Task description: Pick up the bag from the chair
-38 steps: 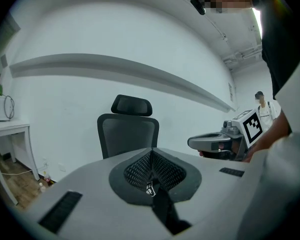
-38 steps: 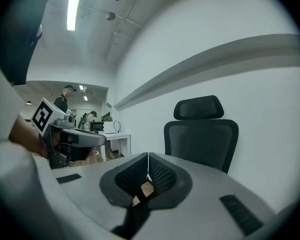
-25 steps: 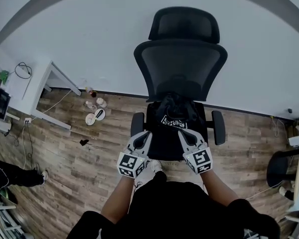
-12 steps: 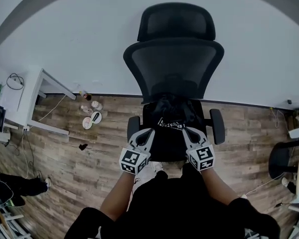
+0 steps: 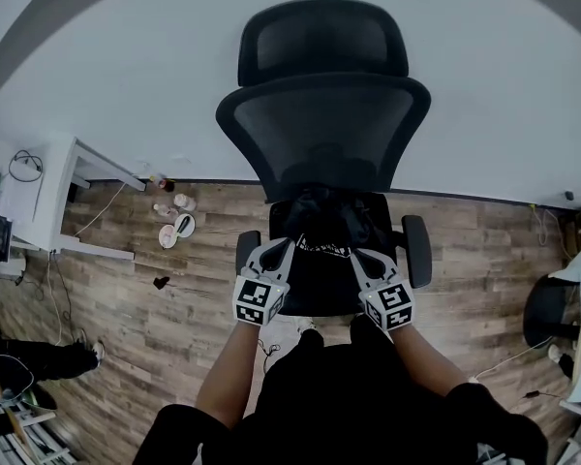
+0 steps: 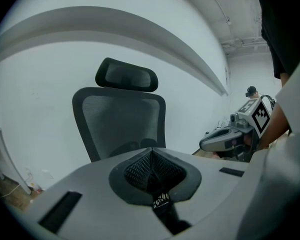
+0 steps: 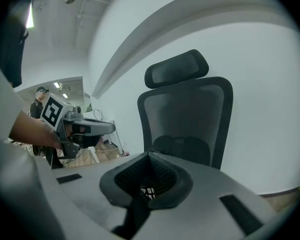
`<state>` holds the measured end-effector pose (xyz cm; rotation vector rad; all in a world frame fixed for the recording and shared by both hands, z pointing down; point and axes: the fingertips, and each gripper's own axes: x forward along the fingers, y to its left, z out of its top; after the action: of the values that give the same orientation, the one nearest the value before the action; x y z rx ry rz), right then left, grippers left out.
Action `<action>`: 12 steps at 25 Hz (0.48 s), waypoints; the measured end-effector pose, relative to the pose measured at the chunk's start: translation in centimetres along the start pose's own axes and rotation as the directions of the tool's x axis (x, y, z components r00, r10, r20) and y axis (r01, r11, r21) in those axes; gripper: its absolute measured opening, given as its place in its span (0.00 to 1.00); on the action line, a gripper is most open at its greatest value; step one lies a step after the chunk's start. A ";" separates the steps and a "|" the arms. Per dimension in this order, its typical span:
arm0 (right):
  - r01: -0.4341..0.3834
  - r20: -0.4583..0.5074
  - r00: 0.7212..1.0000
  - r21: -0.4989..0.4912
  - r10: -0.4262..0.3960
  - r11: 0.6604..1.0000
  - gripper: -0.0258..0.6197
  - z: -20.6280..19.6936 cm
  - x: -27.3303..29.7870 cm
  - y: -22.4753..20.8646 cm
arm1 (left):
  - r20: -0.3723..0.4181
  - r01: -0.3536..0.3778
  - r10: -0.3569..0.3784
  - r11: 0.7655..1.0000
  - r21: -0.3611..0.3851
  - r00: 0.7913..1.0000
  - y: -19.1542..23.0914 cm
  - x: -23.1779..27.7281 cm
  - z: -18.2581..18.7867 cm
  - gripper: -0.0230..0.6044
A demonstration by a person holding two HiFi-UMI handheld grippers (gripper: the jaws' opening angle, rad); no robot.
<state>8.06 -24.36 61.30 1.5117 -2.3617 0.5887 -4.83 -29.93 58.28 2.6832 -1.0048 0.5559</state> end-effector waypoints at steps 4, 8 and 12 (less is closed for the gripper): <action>0.012 -0.008 1.000 0.010 -0.012 1.000 0.07 -0.3 0.9 -1.7 | -0.045 -0.001 0.001 1.000 -0.009 0.999 0.6 2.0 -1.7 0.07; -0.003 -0.048 0.999 0.035 0.005 0.999 0.08 -1.4 2.7 -3.0 | -0.088 -0.041 0.039 0.999 -0.024 0.995 2.3 3.8 -3.3 0.07; -0.022 -0.112 0.993 0.096 0.033 0.995 0.31 -3.2 4.9 -4.5 | -0.142 -0.067 0.058 0.996 -0.057 0.988 3.8 5.7 -5.0 0.12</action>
<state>10.13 -28.37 67.07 1.4455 -2.3010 0.7824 -4.77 -34.44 65.53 2.5270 -1.0523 0.7027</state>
